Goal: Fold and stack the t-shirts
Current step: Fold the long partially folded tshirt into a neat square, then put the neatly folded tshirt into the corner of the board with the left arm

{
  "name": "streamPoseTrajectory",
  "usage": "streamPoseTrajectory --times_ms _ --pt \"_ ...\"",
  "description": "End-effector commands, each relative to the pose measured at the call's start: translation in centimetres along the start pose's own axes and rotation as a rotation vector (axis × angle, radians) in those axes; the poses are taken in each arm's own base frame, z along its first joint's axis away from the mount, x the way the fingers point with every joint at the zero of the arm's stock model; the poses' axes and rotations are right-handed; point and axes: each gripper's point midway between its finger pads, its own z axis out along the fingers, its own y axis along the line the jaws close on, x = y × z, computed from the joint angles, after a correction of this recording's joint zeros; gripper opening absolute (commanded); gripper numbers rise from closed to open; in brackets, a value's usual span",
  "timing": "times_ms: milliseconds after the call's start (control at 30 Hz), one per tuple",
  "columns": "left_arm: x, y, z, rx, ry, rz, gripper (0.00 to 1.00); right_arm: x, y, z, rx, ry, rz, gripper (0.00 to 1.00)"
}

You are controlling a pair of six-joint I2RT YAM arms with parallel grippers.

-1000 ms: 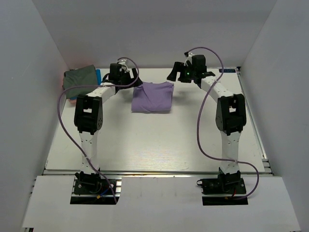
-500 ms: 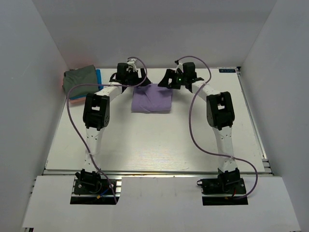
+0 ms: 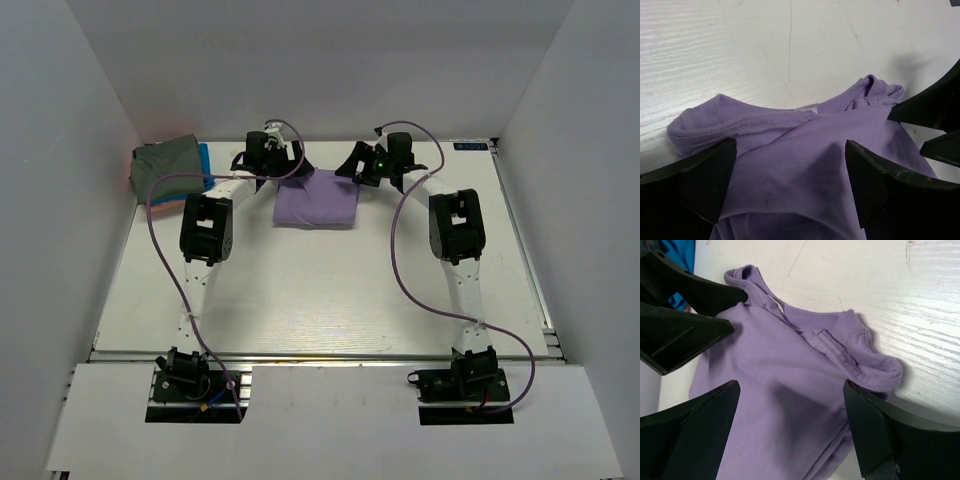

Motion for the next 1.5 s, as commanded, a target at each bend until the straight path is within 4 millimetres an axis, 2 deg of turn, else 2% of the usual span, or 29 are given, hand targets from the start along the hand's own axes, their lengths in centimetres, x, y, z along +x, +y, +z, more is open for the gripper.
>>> streamPoseTrajectory --times_ms 0,33,67,100,167,200,233,267,300,333,367,467,500,533,567,600,767,800,867,933,967,1000,1100,1133,1167,1233,1400,1433,1467 --pt "-1.3 -0.3 -2.3 -0.067 0.026 -0.021 1.0 -1.3 1.3 -2.0 0.025 0.0 -0.093 0.9" --pt "-2.5 -0.6 -2.9 -0.081 0.007 -0.014 1.0 -2.2 2.7 -3.3 0.025 -0.009 -0.11 0.9" --pt "-5.0 -1.9 -4.3 -0.078 -0.029 0.027 1.0 -3.2 4.3 -4.5 0.015 -0.031 -0.158 0.9" --pt "-6.5 -2.6 -5.1 -0.086 -0.054 0.037 1.0 -4.0 5.6 -5.8 0.024 -0.058 -0.182 0.9" --pt "-8.3 -3.1 -6.8 -0.129 -0.082 0.059 1.0 -6.2 8.7 -8.6 0.014 -0.121 -0.253 0.9" --pt "-10.0 -4.2 -8.4 -0.137 -0.113 0.069 1.0 -4.9 8.0 -9.0 0.033 -0.098 -0.25 0.9" --pt "-10.7 -4.2 -9.3 -0.171 -0.125 0.082 1.0 -5.0 8.4 -9.5 0.039 -0.109 -0.261 0.9" --pt "-10.7 -4.2 -10.1 -0.195 -0.117 0.086 1.0 -4.7 8.6 -9.9 0.042 -0.111 -0.27 0.9" --pt "-10.0 -3.7 -10.8 -0.226 -0.1 0.077 1.0 -3.7 9.0 -11.3 0.049 -0.104 -0.268 0.9" --pt "-11.1 -4.1 -12.4 -0.262 -0.124 0.089 1.0 -3.5 9.1 -11.9 0.059 -0.109 -0.272 0.9" --pt "-10.9 -4.1 -13.0 -0.277 -0.118 0.086 1.0 -3.1 9.5 -12.6 0.053 -0.126 -0.288 0.9" --pt "-8.2 -3.2 -14.3 -0.322 -0.057 0.088 1.0 -1.4 9.0 -14.2 0.092 -0.123 -0.281 0.9" --pt "-7.3 -3.0 -14.2 -0.316 -0.036 0.082 1.0 -1.1 9.4 -14.8 0.091 -0.126 -0.284 0.9" --pt "-6.8 -3.0 -14.1 -0.304 -0.021 0.089 1.0 0.2 8.7 -15.3 0.12 -0.114 -0.268 0.9" --pt "-6.4 -3.1 -14.1 -0.299 -0.003 0.084 1.0 0.3 8.5 -15.7 0.127 -0.118 -0.269 0.9" --pt "-5.0 -2.7 -13.7 -0.297 0.04 0.071 1.0 0.6 8.5 -16.0 0.143 -0.118 -0.275 0.9" --pt "-1.2 -0.9 -11.9 -0.298 0.157 0.051 1.0 1.8 8.6 -19.1 0.216 -0.143 -0.302 0.9" --pt "-1.2 -0.5 -11.7 -0.311 0.156 0.052 1.0 1.8 8.8 -19.8 0.224 -0.158 -0.307 0.9" --pt "0.7 0.4 -11.3 -0.323 0.202 0.035 1.0 2.2 9.2 -21.2 0.237 -0.18 -0.316 0.9" --pt "1.7 0.7 -10.8 -0.318 0.211 0.022 1.0 2.5 9.2 -21.7 0.243 -0.185 -0.323 0.9" --pt "2.8 1.3 -10.6 -0.324 0.235 0.014 1.0 3.3 9.2 -22.6 0.256 -0.175 -0.312 0.9" --pt "2.9 0.9 -10.5 -0.301 0.24 0.01 1.0 3.4 9.3 -22.8 0.254 -0.178 -0.314 0.9" --pt "5.4 1.0 -9.3 -0.271 0.284 -0.014 1.0 3.5 9.3 -23.9 0.279 -0.204 -0.314 0.9" --pt "5.8 1.1 -9.4 -0.274 0.293 -0.017 0.98 3.6 9.3 -24.3 0.286 -0.207 -0.31 0.9" --pt "5.7 0.7 -9.2 -0.249 0.289 -0.018 0.92 3.6 9.4 -24.6 0.292 -0.213 -0.311 0.9" --pt "7.8 0.6 -9.0 -0.238 0.329 -0.016 0.89 3.6 8.9 -25.0 0.317 -0.224 -0.31 0.9" --pt "10.0 -1.1 -8.4 -0.198 0.357 0.016 0.78 4.0 8.4 -25.4 0.346 -0.223 -0.298 0.9" --pt "10.0 -1.1 -8.4 -0.198 0.357 0.016 0.75 4.0 8.4 -25.5 0.35 -0.225 -0.293 0.9" --pt "10.6 -1.5 -7.9 -0.184 0.369 0.019 0.67 4.1 8.2 -25.5 0.358 -0.223 -0.292 0.9"
